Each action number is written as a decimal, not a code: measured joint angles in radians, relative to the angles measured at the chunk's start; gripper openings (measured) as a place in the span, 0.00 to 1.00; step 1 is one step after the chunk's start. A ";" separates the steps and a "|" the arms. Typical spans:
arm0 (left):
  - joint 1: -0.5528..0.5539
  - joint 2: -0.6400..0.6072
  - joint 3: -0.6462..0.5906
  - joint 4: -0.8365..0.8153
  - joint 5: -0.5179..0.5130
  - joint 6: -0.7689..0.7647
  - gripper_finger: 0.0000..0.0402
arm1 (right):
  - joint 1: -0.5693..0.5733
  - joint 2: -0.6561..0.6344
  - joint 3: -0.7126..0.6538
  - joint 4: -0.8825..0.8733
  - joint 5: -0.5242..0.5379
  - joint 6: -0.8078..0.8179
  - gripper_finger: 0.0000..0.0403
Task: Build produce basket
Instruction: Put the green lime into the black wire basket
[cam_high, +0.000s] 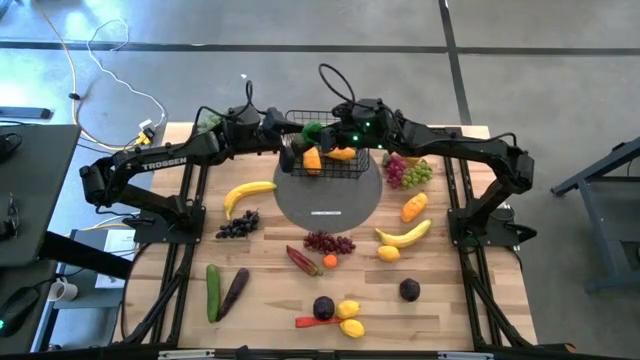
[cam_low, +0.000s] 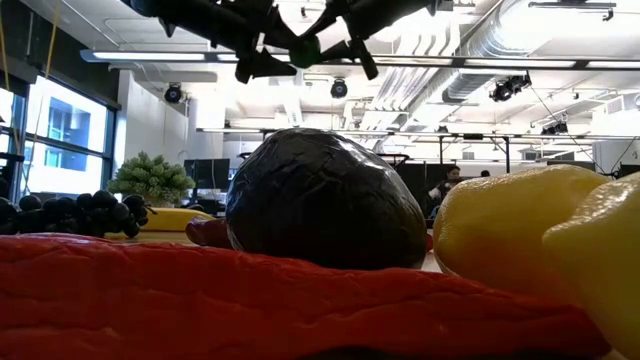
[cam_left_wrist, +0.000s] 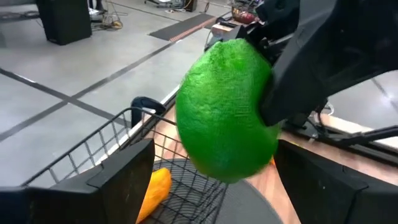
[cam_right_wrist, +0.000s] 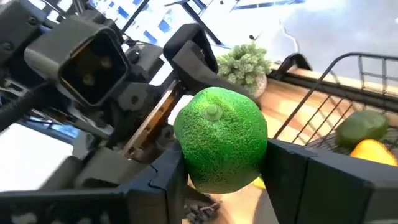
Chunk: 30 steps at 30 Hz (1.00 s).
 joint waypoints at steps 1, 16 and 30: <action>-0.002 0.000 0.000 -0.001 -0.004 0.009 0.79 | 0.000 0.000 0.000 0.003 -0.001 0.008 0.36; -0.005 0.000 0.000 0.032 -0.056 0.063 0.78 | 0.006 0.008 0.000 0.024 0.012 0.046 0.36; -0.006 0.024 0.000 0.057 -0.048 0.094 0.38 | -0.006 0.014 0.000 0.029 0.011 -0.001 0.40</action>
